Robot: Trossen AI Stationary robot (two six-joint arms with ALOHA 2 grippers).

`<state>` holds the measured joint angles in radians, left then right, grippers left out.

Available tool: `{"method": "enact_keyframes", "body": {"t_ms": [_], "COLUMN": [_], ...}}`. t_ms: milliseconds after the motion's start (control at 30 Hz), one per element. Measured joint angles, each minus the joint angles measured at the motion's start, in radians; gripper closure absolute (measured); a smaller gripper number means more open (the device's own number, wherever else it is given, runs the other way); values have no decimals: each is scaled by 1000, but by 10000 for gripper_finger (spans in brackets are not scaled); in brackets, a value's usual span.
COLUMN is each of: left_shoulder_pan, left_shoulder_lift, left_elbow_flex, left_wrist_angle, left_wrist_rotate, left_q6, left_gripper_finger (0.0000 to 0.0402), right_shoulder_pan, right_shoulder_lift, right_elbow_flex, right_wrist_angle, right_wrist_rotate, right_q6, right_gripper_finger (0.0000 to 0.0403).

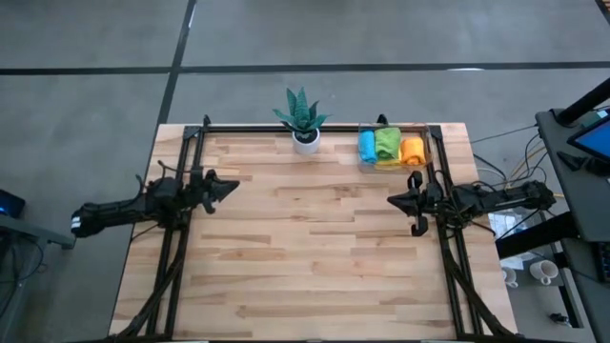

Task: Roll microfiber towels into tight, uniform cylinder then place into a basket
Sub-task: Return to Home Position

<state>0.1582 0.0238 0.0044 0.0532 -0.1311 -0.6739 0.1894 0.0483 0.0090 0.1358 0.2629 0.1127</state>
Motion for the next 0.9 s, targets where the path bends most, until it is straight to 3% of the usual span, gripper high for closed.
{"method": "enact_keyframes", "body": {"t_ms": [167, 333, 400, 567, 900], "left_shoulder_pan": [-73, -165, -184, -185, -185], "left_shoulder_lift": [0, 0, 0, 0, 16], "left_elbow_flex": [0, 0, 0, 0, 0], "left_wrist_angle": [26, 39, 12, -32, 46], "left_wrist_rotate": [0, -12, 7, 94, 98], "left_q6": [87, 586, 687, 734, 734], "left_gripper_finger": [402, 402, 402, 402, 402], "right_shoulder_pan": [0, 0, 0, 0, 0], "right_shoulder_lift": [0, 0, 0, -1, -1], "right_elbow_flex": [0, 0, 0, 0, 0], "right_wrist_angle": [-1, -1, 0, -1, -1], "right_wrist_rotate": [0, 0, 0, 0, 0], "right_q6": [0, 0, 0, 0, 0], "right_gripper_finger": [394, 394, 394, 394, 394]}}
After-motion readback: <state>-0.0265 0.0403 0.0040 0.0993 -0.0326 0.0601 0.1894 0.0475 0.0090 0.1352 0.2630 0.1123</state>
